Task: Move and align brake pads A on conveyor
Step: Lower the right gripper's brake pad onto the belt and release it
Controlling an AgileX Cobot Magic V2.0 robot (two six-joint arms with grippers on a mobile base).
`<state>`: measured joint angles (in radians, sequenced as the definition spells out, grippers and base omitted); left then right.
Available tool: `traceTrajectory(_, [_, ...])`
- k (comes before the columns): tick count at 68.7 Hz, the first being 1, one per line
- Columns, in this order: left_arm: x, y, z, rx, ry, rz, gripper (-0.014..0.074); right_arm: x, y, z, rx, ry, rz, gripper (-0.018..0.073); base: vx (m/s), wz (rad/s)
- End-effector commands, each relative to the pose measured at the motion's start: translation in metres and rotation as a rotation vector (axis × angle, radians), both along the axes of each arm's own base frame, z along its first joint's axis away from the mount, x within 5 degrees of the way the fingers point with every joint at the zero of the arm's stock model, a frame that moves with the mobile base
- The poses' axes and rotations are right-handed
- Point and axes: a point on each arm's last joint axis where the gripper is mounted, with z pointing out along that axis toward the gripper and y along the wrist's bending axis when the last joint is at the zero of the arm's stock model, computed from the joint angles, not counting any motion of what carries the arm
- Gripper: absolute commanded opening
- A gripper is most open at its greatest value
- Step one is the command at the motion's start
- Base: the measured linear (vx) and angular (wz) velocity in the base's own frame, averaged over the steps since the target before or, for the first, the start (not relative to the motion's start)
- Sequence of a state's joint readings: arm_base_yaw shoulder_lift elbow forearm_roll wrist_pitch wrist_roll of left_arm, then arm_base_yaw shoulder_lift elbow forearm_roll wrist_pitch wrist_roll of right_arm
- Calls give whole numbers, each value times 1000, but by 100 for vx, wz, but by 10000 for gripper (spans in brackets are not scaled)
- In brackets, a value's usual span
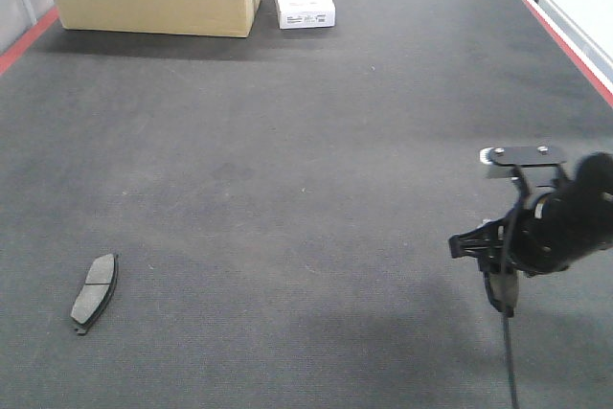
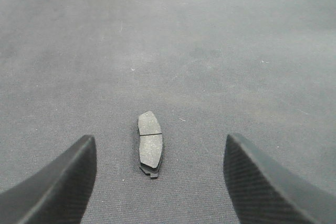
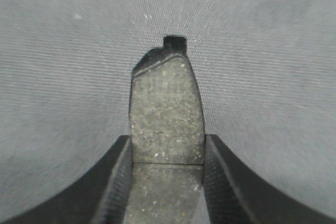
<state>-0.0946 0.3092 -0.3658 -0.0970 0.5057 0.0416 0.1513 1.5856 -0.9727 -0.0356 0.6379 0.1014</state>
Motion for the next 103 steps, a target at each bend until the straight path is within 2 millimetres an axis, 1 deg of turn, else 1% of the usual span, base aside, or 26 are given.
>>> traceTrajectory(1, [2, -1, 14, -23, -85, 0, 503, 17, 2, 11, -15, -51, 24, 27, 0, 0])
traceTrajectory(13, [2, -1, 14, -23, -85, 0, 503, 36, 4, -3, -40, 21, 52, 41, 0, 0])
traceTrajectory(21, [2, -1, 14, -23, -85, 0, 503, 47, 6, -8, -43, 28, 50, 84, 0, 0])
traceTrajectory(29, [2, -1, 14, -23, -85, 0, 503, 56, 7, -14, -44, 33, 50, 167, 0, 0])
traceTrajectory(40, [2, -1, 14, -23, -85, 0, 503, 60, 8, -20, -47, 47, 52, 311, 0, 0])
traceTrajectory(48, [2, -1, 14, -23, -85, 0, 503, 60, 7, -19, -59, 44, 61, 382, 0, 0])
traceTrajectory(55, [2, -1, 14, -23, -85, 0, 503, 57, 5, -16, -76, 52, 68, 395, 0, 0])
traceTrajectory(61, [2, -1, 14, -23, -85, 0, 503, 53, 4, -6, -75, 38, 66, 395, 0, 0])
traceTrajectory(66, [2, -1, 14, -23, -85, 0, 503, 48, 4, 10, -68, 3, 63, 395, 0, 0])
traceTrajectory(74, [2, -1, 14, -23, -85, 0, 503, 32, 2, 44, -47, -87, 55, 395, 0, 0])
traceTrajectory(80, [2, -1, 14, -23, -85, 0, 503, 10, -2, 69, -49, -181, 62, 395, 0, 0])
traceTrajectory(82, [2, -1, 14, -23, -85, 0, 503, 3, -3, 72, -49, -200, 63, 395, 0, 0])
traceTrajectory(83, [2, -1, 14, -23, -85, 0, 503, -3, -4, 77, -47, -225, 63, 395, 0, 0])
traceTrajectory(85, [2, -1, 14, -23, -85, 0, 503, -12, -5, 83, -42, -256, 63, 395, 0, 0])
traceTrajectory(86, [2, -1, 14, -23, -85, 0, 503, -15, -6, 83, -42, -258, 63, 395, 0, 0])
traceTrajectory(87, [2, -1, 14, -23, -85, 0, 503, -21, -7, 88, -38, -286, 63, 395, 0, 0])
traceTrajectory(90, [2, -1, 14, -23, -85, 0, 503, -36, -8, 96, -28, -334, 61, 395, 0, 0])
traceTrajectory(98, [2, -1, 14, -23, -85, 0, 503, -77, -14, 112, 4, -467, 55, 395, 0, 0])
traceTrajectory(99, [2, -1, 14, -23, -85, 0, 503, -84, -15, 116, 10, -495, 53, 395, 0, 0])
traceTrajectory(103, [2, -1, 14, -23, -85, 0, 503, -105, -17, 121, 30, -561, 49, 395, 0, 0])
